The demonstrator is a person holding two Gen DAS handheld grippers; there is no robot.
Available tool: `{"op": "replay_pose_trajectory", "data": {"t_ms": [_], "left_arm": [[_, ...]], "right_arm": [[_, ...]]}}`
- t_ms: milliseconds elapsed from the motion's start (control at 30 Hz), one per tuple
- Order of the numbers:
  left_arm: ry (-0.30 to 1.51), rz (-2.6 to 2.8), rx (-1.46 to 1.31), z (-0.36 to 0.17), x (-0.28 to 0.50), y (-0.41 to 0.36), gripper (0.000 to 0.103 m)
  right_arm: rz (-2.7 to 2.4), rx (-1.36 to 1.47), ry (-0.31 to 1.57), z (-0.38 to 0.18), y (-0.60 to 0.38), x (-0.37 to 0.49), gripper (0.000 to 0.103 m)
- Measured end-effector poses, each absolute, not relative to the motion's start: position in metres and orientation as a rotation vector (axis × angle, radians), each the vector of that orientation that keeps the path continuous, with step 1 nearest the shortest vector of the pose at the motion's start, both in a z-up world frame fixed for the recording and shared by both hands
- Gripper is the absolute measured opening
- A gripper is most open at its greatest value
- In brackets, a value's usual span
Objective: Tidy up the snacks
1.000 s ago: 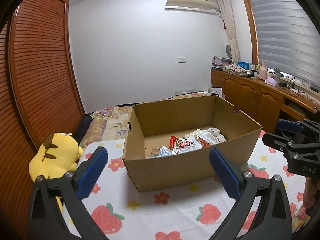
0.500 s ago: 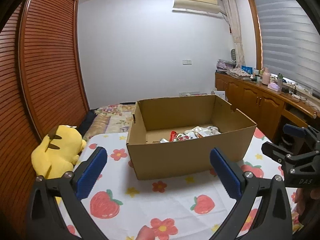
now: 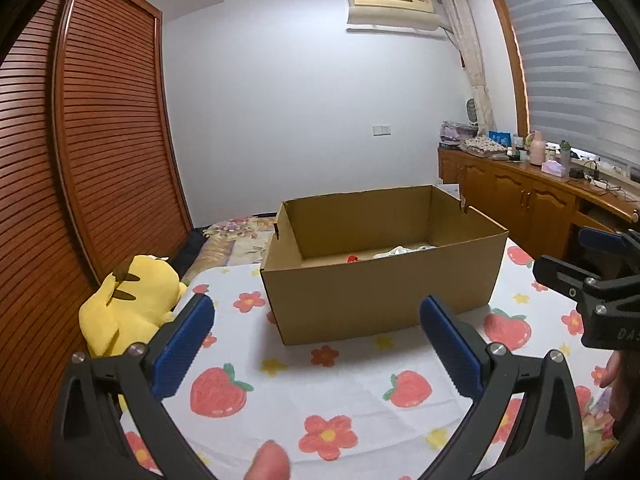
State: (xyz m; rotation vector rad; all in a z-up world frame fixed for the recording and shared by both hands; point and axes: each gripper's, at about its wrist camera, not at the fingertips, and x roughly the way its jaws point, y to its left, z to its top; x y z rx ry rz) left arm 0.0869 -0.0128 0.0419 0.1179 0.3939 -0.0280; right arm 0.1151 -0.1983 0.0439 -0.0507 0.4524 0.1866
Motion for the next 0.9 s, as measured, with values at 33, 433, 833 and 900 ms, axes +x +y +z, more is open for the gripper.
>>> {"op": "replay_pose_trajectory", "data": {"t_ms": [33, 433, 833, 900], "left_arm": [[0.394, -0.025, 0.116, 0.042, 0.085, -0.013, 0.103], [0.421, -0.046, 0.090, 0.036, 0.060, -0.010, 0.103], [0.454, -0.038, 0.069, 0.022, 0.050, -0.002, 0.103], [0.456, -0.038, 0.064, 0.021, 0.050, 0.000, 0.103]], "right_arm": [[0.186, -0.051, 0.448, 0.044, -0.199, 0.113, 0.103], [0.166, -0.054, 0.426, 0.042, -0.204, 0.086, 0.103], [0.153, -0.061, 0.412, 0.036, -0.203, 0.063, 0.103], [0.153, -0.063, 0.416, 0.034, -0.201, 0.064, 0.103]]}}
